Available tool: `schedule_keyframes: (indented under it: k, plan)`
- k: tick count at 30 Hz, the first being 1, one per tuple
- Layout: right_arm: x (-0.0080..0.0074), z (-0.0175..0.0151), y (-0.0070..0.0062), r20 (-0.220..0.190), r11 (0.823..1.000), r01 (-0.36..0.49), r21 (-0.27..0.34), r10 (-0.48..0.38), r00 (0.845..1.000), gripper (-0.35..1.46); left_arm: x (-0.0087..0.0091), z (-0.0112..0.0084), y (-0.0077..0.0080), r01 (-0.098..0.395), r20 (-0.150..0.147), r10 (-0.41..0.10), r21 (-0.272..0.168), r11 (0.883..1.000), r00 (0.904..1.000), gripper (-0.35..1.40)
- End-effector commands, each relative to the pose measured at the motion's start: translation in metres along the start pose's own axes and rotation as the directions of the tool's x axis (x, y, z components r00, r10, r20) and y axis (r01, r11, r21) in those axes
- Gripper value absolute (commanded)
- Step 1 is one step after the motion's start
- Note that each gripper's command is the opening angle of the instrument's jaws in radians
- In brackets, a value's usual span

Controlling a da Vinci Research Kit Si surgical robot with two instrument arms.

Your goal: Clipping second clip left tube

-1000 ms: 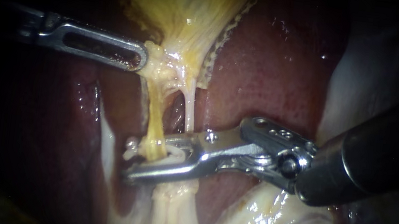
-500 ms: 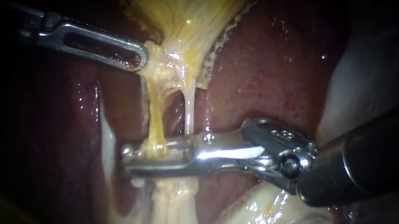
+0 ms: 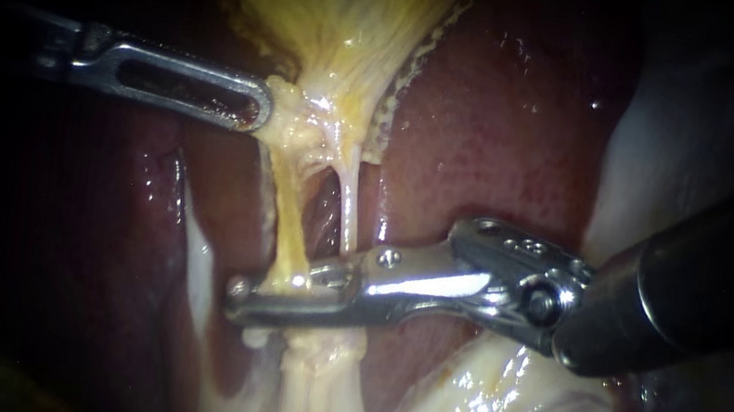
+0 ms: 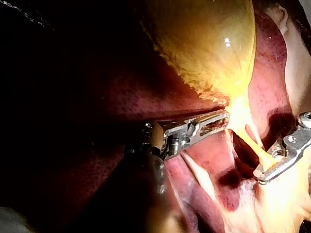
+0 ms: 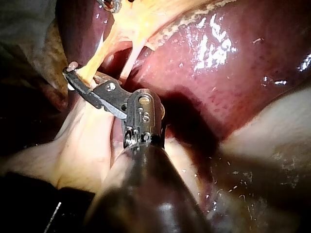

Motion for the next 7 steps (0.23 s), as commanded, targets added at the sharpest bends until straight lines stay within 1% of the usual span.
schedule_keyframes:
  k: [1, 7]
  plan:
    - [0.0, 0.0, 0.0, 0.0, 1.0, 0.001, 0.001, -0.001, 1.0, -0.35, 0.0, 0.0, 0.0, 0.0, 0.0, 0.0, 0.0, 1.0, 1.0, -0.35]
    - [0.0, 0.0, 0.0001, 0.0, 1.0, 0.0, 0.0, 0.0, 1.0, -0.35, 0.0, 0.0, 0.0, 0.0, 0.0, 0.0, 0.0, 1.0, 1.0, -0.35]
